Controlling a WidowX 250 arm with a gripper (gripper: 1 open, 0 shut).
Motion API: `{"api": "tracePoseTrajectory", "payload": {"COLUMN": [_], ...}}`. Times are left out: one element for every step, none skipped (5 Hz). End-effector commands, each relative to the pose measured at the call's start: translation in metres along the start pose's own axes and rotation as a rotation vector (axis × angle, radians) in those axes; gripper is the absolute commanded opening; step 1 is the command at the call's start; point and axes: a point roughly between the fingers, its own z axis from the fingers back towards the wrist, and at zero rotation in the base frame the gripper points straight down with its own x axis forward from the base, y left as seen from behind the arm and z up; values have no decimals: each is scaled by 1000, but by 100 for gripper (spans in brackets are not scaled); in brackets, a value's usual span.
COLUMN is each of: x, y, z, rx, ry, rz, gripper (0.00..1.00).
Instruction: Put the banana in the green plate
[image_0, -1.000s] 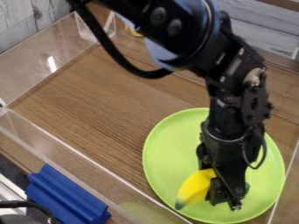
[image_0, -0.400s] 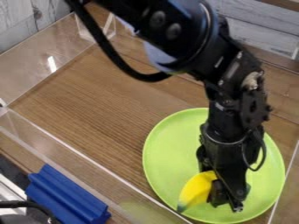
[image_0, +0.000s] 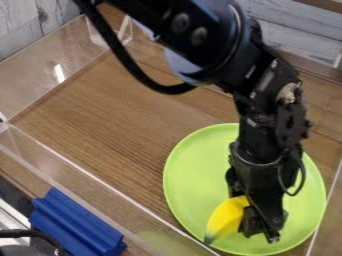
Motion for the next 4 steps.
{"api": "tracePoseTrajectory", "payload": {"x": [5,6,6,6], "y": [-2,-3,-4,-4], "z": [5,5,6,6], "rx": [2,0,-2,-3], "ry": [-28,-31,-33,-34], "rz": [0,4,8,12], "gripper": [0,0,0,0]}}
